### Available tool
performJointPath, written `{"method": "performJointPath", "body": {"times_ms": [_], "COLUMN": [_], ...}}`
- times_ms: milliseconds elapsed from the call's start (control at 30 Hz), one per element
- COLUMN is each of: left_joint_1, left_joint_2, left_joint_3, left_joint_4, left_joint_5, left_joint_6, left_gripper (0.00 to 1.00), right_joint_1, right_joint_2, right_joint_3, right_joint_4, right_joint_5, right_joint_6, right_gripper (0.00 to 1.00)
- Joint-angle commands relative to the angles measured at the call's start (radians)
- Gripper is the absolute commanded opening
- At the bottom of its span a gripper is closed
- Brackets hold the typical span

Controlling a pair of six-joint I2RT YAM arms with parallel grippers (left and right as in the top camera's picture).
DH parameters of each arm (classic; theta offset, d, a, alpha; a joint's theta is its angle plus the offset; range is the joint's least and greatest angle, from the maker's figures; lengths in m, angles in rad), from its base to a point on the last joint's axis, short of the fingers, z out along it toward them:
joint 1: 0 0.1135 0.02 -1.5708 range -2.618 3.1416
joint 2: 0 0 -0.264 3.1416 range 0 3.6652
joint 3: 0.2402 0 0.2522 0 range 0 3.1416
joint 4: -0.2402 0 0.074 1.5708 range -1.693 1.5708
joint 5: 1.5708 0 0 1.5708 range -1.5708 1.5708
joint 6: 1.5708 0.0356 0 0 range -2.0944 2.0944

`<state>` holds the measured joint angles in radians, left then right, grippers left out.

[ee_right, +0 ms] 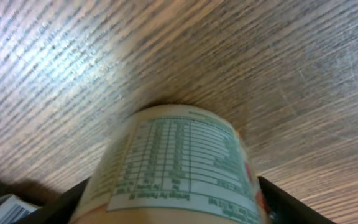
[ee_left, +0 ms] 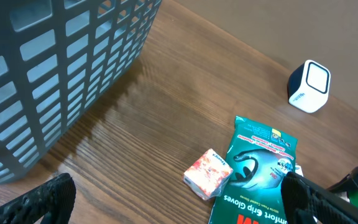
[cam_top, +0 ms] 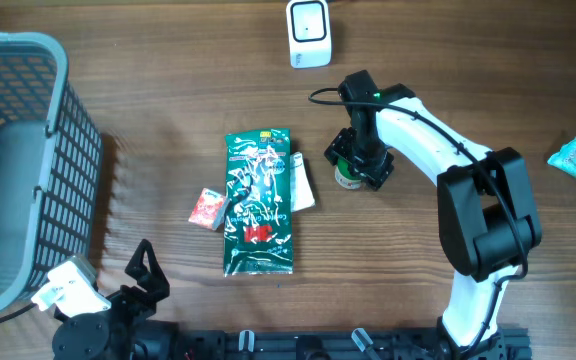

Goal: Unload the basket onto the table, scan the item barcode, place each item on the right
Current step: 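Lift the jar and rotate it to show its label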

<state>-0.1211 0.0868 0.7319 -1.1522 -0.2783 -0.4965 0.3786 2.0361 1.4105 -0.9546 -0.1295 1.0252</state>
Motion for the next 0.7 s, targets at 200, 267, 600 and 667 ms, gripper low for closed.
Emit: {"method": "performJointPath", "body": {"times_ms": [200, 267, 600, 667], "left_joint_1": [0.005, 0.005, 0.005, 0.005], "left_joint_2": [-0.004, -0.004, -0.004, -0.004], "left_joint_3": [-0.002, -0.002, -0.002, -0.002], "left_joint_4": [0.003, 0.003, 0.003, 0.003], "left_joint_5": [0.009, 0.009, 0.009, 0.008], "left_joint_6": [-0.008, -0.008, -0.008, -0.008], "left_gripper": [1.00, 1.00, 1.00, 1.00], "right_joint_1": [0.000, 0.000, 0.000, -0.007], "right_joint_2": [-0.012, -0.010, 0.064, 0.058], "right_joint_3": [-0.012, -0.012, -0.011, 0.002], "right_joint_4": [0.005, 0.007, 0.021, -0.003], "right_joint_5": [0.063, 0.073, -0.025, -0.104], "right_joint_6": [0.124, 0.184, 0.143, 0.063], "right_gripper": [1.00, 1.00, 0.59, 0.59]}}
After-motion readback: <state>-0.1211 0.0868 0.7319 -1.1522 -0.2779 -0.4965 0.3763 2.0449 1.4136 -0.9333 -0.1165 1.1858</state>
